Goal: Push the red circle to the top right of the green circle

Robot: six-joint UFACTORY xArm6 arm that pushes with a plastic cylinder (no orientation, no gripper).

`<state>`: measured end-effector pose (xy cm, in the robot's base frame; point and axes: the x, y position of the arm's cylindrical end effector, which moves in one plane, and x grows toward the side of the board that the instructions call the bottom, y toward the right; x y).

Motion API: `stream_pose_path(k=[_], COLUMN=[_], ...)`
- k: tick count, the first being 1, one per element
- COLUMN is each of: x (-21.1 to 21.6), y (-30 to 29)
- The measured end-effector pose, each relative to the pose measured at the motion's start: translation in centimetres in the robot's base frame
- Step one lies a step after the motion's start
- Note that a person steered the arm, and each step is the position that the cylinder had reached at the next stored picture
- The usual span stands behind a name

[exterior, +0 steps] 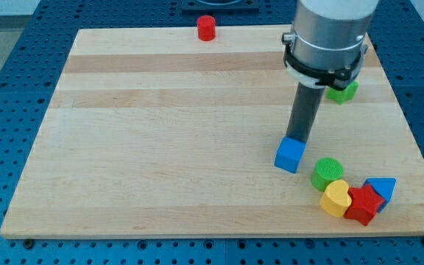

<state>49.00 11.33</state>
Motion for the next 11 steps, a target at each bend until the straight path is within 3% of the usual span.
stream_pose_path(k=[1, 2, 3, 4, 5, 6, 11], x=[0.7, -2.6, -10.5, -15.1, -24.4, -29.6, -29.6], y=[0.0, -0.5, -7.9, -19.0, -25.3, -26.0, -16.0])
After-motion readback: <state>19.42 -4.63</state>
